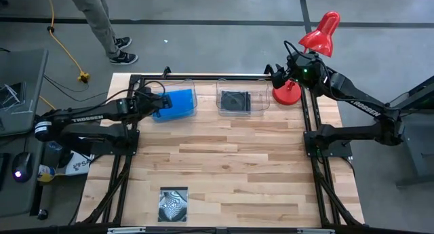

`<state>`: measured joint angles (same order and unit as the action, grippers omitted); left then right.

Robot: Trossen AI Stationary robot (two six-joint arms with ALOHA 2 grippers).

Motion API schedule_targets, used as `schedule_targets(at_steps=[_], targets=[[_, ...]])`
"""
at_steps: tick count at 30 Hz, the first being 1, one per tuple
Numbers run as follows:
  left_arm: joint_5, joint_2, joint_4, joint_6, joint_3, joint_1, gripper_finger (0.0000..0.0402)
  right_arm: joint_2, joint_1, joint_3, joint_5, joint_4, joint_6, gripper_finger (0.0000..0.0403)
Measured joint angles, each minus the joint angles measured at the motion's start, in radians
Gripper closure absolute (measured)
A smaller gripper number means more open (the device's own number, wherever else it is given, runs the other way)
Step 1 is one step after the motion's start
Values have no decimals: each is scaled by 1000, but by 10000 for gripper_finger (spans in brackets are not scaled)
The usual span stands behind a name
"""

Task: Pick & place jewel cases by type
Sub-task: Put the black CD case into the right transparent bin

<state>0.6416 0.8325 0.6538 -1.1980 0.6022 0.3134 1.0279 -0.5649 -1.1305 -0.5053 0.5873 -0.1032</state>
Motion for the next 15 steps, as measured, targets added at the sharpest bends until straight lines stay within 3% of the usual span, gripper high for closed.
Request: schedule_targets(at_steps=[10, 15], targets=[[30, -106, -8, 73, 0, 0, 292, 0, 0, 0, 4, 0, 0, 163], [16, -190, -65, 215, 0, 0, 292, 0, 0, 0, 14, 0, 0, 163]])
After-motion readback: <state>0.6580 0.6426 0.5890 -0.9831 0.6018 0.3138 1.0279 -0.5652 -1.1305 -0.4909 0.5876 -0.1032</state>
